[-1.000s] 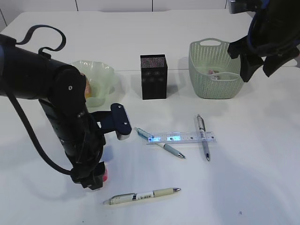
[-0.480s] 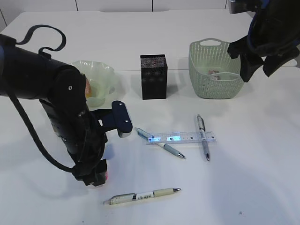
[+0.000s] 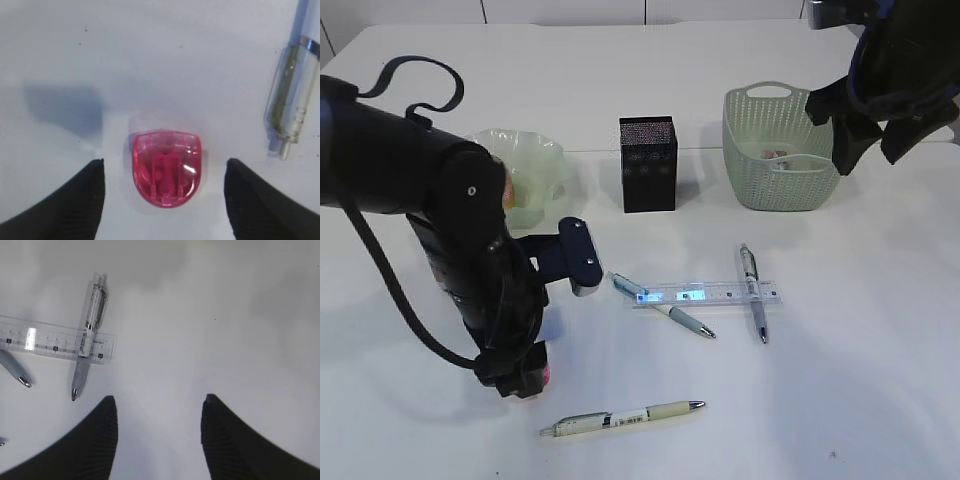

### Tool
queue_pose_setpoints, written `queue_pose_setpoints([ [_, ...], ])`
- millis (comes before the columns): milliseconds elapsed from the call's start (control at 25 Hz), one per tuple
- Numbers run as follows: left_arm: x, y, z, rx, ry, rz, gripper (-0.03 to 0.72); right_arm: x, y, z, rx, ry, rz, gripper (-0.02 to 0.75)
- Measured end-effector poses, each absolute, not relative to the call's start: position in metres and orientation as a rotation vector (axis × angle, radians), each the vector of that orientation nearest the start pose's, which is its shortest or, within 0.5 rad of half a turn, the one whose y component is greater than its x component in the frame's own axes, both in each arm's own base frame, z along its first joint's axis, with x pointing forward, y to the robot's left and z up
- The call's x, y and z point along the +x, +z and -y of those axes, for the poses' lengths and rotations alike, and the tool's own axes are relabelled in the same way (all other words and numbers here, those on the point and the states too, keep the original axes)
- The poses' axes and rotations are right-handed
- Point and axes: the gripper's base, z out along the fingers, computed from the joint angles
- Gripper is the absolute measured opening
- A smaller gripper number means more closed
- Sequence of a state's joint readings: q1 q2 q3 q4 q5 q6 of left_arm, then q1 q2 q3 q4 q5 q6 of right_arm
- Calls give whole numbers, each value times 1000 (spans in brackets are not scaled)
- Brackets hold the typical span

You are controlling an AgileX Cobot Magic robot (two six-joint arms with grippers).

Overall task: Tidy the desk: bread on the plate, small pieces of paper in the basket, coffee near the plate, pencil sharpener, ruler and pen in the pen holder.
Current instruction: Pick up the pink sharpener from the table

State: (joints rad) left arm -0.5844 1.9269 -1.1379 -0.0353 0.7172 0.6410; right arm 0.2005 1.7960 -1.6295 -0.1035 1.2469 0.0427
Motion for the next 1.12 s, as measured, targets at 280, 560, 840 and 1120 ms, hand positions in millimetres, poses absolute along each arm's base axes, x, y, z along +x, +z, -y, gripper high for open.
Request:
queue_pose_setpoints([
  [280,294,124,197,1718,-29,-2504,531,369,304,-66,-257,-103,-2873,426],
  [560,295,123,197,1716,-25,-2494,531,369,304,-66,-257,-103,-2872,426],
  [840,297,121,198,1719,-19,-2490,531,369,304,-66,-257,-103,-2872,426],
  [1120,298,118,198,1721,-17,-2489,517,369,304,-66,-257,-103,-2872,426],
])
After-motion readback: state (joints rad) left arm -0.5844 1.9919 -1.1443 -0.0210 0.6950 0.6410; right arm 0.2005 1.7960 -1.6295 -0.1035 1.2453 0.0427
